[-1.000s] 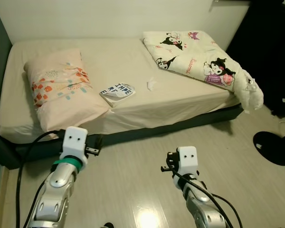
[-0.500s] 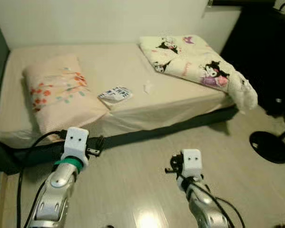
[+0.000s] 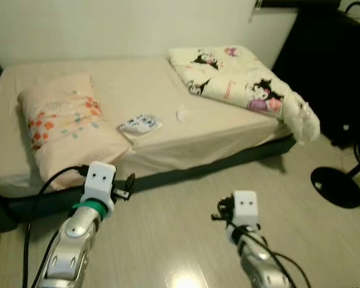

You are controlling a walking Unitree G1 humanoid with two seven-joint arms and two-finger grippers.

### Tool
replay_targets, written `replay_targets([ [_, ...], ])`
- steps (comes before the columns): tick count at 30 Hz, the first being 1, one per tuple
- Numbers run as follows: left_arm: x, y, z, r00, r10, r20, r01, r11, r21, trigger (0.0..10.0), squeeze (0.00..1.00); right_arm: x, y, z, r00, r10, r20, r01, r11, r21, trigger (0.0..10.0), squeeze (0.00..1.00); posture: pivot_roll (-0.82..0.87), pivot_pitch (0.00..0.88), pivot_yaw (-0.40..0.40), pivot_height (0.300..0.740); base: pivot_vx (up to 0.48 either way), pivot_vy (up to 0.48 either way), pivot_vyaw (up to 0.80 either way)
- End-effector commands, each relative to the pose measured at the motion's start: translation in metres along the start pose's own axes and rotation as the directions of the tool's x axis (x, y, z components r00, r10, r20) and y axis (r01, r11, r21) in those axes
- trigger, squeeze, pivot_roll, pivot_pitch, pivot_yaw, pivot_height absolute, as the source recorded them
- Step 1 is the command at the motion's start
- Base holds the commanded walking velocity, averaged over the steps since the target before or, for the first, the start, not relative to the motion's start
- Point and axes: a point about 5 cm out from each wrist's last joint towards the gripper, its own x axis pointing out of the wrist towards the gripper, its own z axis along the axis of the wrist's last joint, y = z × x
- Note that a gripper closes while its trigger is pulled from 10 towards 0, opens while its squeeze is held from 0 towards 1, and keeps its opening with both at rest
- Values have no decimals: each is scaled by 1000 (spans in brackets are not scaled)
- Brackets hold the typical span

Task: Clean up the room

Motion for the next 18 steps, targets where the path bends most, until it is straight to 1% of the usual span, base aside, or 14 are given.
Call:
replay_targets([
  [1, -1, 0, -4, 1000, -2, -20, 2, 1000, -9, 10000, 0, 0, 2, -3, 1000, 3, -11, -3, 1000, -2, 10000, 0, 151, 0, -28, 740, 262, 0, 0],
  [18, -1, 1, -4, 1000, -17, -22, 17, 1000, -9, 10000, 0, 0, 2, -5, 1000, -8, -17, 8, 1000, 8, 10000, 0, 154, 0, -25, 740, 267, 0, 0],
])
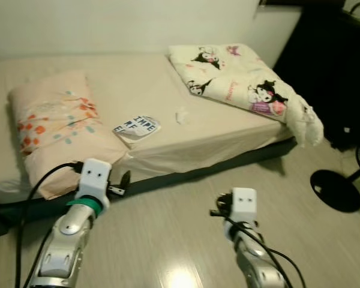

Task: Clean up the room

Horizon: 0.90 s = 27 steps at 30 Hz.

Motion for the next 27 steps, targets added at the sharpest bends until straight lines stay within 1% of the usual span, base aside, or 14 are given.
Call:
replay_targets([
  [1, -1, -6, -5, 999, -24, -21, 24, 1000, -12, 10000, 0, -2, -10, -8, 999, -35, -29, 34, 999, -4, 10000, 0, 154, 0, -25, 740, 281, 0, 0],
  [27, -1, -6, -4, 999, -34, -23, 34, 999, -10, 10000, 0, -2, -10, -10, 998, -42, -37, 42, 999, -1, 10000, 0, 155, 0, -25, 740, 302, 0, 0],
])
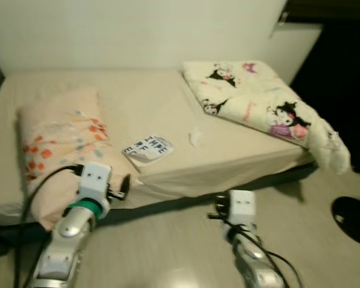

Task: Clean up the room

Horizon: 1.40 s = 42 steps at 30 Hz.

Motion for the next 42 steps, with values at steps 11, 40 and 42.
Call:
replay_targets([
  [11, -2, -6, -5, 1000, -21, -21, 21, 1000, -6, 10000, 0, -3, -11, -8, 999, -41, -32, 41, 999, -8, 10000, 0, 155, 0, -25, 740, 303, 0, 0],
  [40, 5, -9, -1, 998, -48, -29, 48, 999, 9, 10000, 0, 2, -13, -3, 999, -44, -28, 43, 999, -30, 10000, 0, 168, 57, 5, 740, 296, 0, 193],
  [42, 5, -8, -1, 998, -50, -30, 51, 999, 11, 10000, 0, 2, -13, -4, 998, -47, -30, 46, 998, -30, 10000, 0, 168, 55, 7, 740, 272, 0, 0],
])
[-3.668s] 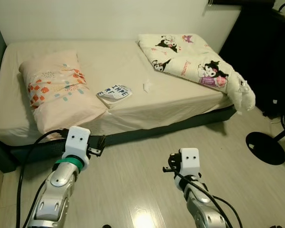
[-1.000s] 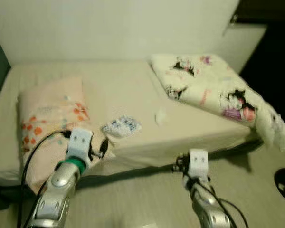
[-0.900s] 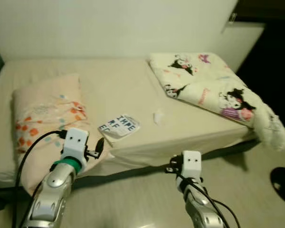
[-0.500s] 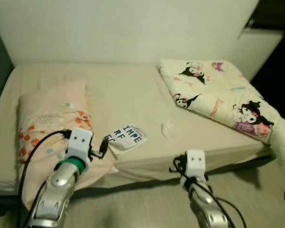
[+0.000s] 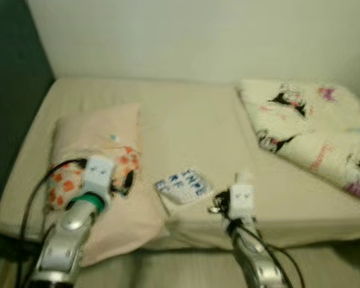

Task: Clean up the room

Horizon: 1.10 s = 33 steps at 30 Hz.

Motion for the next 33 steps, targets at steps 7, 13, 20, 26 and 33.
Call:
replay_targets([
  [7, 0, -7, -5, 999, -25, -22, 25, 1000, 5, 10000, 0, -3, -10, -10, 998, -38, -41, 38, 999, 0, 10000, 0, 168, 53, 5, 740, 154, 0, 0],
  [13, -1, -8, -7, 999, -29, -35, 30, 999, 34, 10000, 0, -2, -9, -11, 998, -43, -48, 43, 999, 2, 10000, 0, 175, 44, 0, 740, 0, 0, 0],
  [20, -1, -6, -7, 999, -21, -33, 23, 999, 39, 10000, 0, -2, -9, -13, 998, -46, -54, 46, 999, 0, 10000, 0, 174, 35, -1, 740, 0, 0, 0],
  [26, -1, -6, -7, 999, -8, -33, 9, 999, 44, 10000, 0, -2, -10, -14, 997, -49, -55, 49, 999, -2, 10000, 0, 174, 35, -1, 740, 0, -160, 0],
  [33, 0, -7, -11, 998, 0, -56, 1, 1000, 8, 10000, 0, -3, -10, -14, 998, -43, -55, 43, 999, -4, 10000, 0, 166, 28, -6, 740, 0, -206, 0],
])
